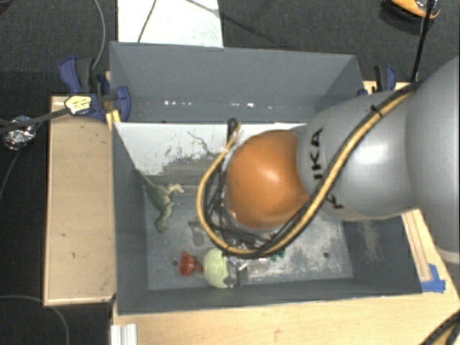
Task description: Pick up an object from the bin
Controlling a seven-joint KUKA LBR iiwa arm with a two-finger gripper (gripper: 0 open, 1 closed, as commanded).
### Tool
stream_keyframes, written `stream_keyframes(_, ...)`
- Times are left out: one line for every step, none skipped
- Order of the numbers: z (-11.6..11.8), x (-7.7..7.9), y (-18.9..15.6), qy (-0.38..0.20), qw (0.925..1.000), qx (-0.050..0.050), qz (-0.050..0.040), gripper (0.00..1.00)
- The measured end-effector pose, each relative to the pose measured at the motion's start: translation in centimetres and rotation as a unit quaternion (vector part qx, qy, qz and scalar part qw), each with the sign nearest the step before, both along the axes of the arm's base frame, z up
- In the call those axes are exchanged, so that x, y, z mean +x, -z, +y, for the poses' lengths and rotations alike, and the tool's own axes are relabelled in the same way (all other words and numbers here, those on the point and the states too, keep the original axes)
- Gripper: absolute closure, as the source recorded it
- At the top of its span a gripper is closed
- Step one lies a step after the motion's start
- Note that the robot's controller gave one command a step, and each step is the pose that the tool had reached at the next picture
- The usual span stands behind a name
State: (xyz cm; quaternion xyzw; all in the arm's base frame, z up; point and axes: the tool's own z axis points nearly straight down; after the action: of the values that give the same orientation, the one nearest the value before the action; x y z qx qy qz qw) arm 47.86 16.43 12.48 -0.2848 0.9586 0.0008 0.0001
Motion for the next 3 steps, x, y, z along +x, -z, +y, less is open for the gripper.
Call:
stream_keyframes(-0.3, 1.0, 4.0, 0.108, 0.9942, -0.001, -0.001, 0.0)
stream_keyframes(-1.3, 2.5, 5.2, -0.05, 0.9987, 0.004, -0.0037, 1.0)
stream_keyframes(-1.3, 2.5, 5.2, -0.05, 0.9988, 0.004, -0.0037, 1.0)
